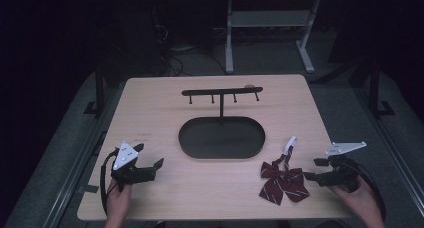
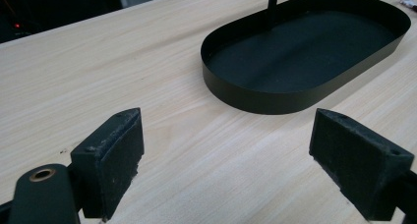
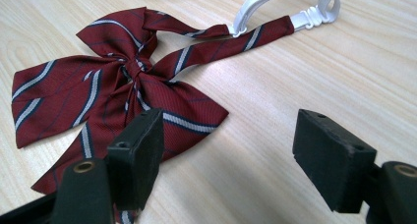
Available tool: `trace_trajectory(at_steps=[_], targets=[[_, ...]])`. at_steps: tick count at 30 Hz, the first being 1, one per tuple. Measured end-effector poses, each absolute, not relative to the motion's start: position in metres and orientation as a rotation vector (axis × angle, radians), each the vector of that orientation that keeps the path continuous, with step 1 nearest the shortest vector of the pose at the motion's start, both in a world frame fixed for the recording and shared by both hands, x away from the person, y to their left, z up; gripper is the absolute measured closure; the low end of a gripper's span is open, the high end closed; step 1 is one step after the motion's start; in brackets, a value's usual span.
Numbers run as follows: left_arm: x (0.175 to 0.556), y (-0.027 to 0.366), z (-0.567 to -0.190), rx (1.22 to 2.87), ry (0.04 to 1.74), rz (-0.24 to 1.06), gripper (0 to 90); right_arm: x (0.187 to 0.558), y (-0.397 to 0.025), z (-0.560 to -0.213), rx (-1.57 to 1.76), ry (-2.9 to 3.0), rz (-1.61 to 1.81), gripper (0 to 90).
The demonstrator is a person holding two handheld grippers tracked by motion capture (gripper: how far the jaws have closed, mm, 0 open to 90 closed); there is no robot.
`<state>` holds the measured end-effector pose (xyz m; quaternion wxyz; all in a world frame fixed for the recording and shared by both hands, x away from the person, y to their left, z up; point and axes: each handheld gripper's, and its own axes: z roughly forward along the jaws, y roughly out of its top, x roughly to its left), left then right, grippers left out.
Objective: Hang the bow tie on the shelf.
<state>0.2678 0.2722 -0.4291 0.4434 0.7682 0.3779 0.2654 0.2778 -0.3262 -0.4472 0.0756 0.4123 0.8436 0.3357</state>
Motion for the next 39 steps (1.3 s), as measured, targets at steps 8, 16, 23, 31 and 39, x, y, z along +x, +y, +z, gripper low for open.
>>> trace_trajectory(at_steps=[8,16,23,31,39], targets=[[0.268,0.274,-0.430,1.905,0.947,0.651,13.0,0.283,-0.323,-0.446,1.243,2.548,1.018,26.3],[0.266,0.271,-0.429,1.910,0.931,0.657,12.9,0.292,-0.320,-0.432,1.212,2.544,1.059,26.6],[0.266,0.273,-0.428,1.896,0.941,0.660,13.0,0.306,-0.311,-0.416,1.203,2.540,0.987,30.6],[0.266,0.274,-0.428,1.894,0.939,0.669,13.0,0.328,-0.300,-0.411,1.208,2.564,0.896,33.7],[0.267,0.272,-0.429,1.898,0.935,0.663,12.9,0.346,-0.296,-0.414,1.222,2.573,0.830,38.3]])
